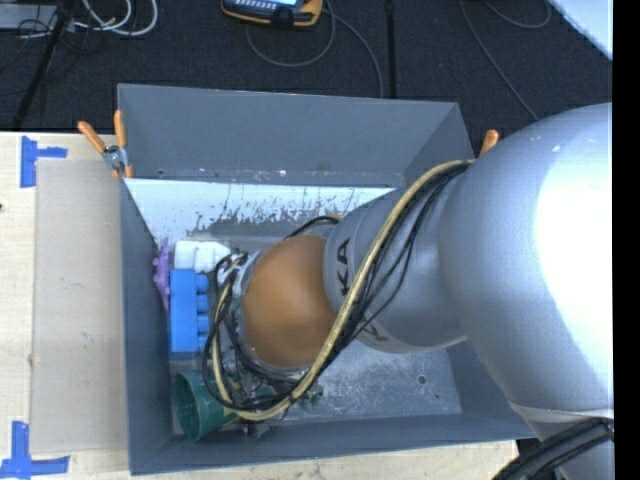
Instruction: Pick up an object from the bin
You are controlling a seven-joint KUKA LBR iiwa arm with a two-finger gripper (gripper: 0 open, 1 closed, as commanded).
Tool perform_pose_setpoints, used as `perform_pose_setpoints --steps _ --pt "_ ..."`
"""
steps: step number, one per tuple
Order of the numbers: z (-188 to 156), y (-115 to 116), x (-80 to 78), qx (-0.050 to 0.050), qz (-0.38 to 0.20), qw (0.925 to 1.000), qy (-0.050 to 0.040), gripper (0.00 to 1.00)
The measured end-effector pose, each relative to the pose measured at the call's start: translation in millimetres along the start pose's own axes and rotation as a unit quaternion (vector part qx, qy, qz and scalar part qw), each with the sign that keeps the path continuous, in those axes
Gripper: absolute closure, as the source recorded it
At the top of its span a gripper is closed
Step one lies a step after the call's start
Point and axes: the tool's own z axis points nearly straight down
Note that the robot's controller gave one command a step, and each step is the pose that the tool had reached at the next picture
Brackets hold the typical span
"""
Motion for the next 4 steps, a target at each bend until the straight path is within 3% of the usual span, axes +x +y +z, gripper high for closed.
perform_pose_setpoints --steps 4 --pt "-20 1 1.4 -0.001 0.001 1.0 0.0036 1.0"
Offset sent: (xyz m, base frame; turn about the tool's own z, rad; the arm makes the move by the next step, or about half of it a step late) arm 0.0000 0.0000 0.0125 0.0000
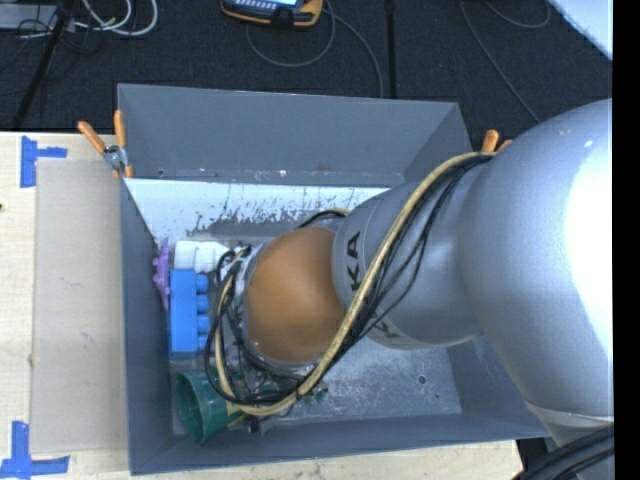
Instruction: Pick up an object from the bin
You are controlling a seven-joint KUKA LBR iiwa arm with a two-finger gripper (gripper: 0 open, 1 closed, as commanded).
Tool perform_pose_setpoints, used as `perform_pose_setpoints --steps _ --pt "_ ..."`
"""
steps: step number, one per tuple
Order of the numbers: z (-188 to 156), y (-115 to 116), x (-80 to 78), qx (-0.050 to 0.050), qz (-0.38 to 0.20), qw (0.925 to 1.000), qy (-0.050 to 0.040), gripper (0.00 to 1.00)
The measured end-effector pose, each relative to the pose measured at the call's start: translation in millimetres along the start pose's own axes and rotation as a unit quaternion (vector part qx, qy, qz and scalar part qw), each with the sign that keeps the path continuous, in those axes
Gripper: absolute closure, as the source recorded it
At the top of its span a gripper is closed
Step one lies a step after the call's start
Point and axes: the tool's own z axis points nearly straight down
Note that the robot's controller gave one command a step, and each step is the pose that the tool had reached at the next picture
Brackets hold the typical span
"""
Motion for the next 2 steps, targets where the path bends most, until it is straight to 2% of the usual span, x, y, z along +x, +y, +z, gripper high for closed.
perform_pose_setpoints --steps 2 --pt "-16.5 0.3 -0.8 0.0 0.001 1.0 -0.0011 1.0"
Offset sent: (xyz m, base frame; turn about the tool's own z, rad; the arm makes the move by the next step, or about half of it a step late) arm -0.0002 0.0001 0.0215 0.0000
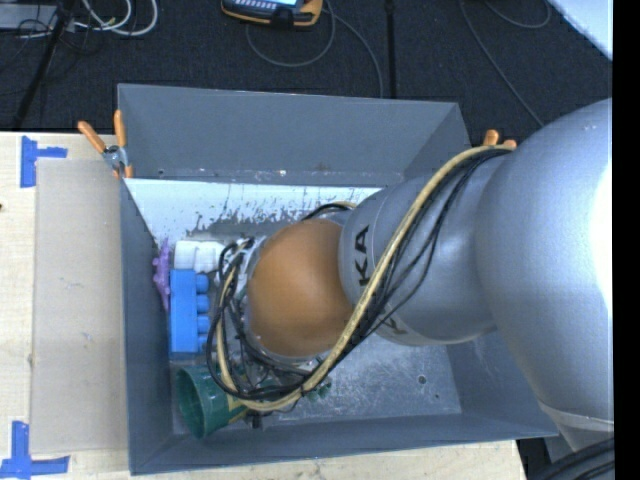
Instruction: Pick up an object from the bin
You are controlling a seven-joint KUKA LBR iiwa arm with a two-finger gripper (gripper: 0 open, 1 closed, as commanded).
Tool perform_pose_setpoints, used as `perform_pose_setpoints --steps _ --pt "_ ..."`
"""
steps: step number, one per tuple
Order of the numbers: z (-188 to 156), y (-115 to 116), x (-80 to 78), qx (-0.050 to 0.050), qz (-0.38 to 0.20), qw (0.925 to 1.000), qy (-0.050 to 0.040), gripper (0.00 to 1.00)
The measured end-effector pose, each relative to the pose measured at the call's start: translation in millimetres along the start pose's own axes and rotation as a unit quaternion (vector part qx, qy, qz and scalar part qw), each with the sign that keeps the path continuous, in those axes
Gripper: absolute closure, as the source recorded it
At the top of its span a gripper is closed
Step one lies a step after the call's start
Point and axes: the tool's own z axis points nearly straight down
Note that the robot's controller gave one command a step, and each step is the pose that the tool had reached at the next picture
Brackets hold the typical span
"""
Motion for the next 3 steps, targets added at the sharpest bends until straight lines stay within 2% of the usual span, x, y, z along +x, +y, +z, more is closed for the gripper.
perform_pose_setpoints --steps 2,3 --pt "-23 1 1.8 -0.001 0.001 1.0 0.0052 1.0" --pt "-44 0 0.2 -0.001 0.001 1.0 0.0026 1.0"
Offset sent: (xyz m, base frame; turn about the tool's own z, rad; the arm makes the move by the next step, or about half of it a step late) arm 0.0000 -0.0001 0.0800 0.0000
